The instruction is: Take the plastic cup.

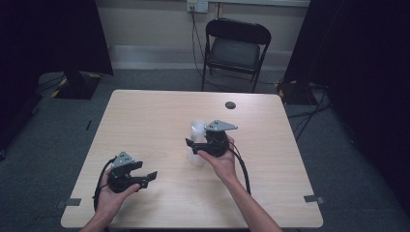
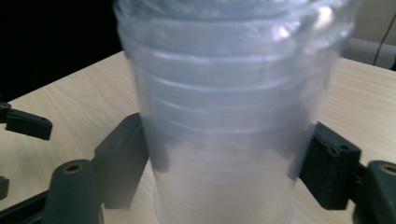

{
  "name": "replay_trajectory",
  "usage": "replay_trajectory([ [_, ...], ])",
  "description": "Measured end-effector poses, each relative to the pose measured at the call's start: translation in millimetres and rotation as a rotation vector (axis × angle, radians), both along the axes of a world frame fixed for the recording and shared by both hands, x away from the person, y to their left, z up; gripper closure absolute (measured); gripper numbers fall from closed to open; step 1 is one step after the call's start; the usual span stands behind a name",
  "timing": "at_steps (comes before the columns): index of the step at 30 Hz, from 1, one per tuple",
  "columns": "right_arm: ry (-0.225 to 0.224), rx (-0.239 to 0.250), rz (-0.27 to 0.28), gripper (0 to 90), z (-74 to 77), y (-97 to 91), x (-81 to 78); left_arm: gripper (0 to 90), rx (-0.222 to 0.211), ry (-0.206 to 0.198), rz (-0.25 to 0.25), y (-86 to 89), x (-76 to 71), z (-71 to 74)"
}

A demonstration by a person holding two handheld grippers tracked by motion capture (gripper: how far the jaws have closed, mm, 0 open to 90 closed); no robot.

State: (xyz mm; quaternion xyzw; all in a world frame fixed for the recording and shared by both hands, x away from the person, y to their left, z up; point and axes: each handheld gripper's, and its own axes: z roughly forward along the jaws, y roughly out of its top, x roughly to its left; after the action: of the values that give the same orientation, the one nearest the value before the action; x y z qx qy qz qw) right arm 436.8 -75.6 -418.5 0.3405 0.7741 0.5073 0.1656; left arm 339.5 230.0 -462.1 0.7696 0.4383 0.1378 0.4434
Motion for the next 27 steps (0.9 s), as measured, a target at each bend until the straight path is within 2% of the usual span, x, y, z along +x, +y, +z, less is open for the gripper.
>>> replay_trajectory([
  [9,0.013,-0.008,-0.008,28.1,-5.6,1.7,2.5,24.3,0.002,0.006,0.001,-0.5,0.9,-1.1],
  [14,0.009,-0.013,-0.012,29.0,-4.8,2.1,1.9,24.4,0.011,-0.005,-0.008,-2.3,0.3,-0.7],
  [27,0.009,0.004,-0.005,30.0,1.6,1.4,2.8,24.4,0.019,0.007,-0.010,-3.2,1.1,-2.1],
])
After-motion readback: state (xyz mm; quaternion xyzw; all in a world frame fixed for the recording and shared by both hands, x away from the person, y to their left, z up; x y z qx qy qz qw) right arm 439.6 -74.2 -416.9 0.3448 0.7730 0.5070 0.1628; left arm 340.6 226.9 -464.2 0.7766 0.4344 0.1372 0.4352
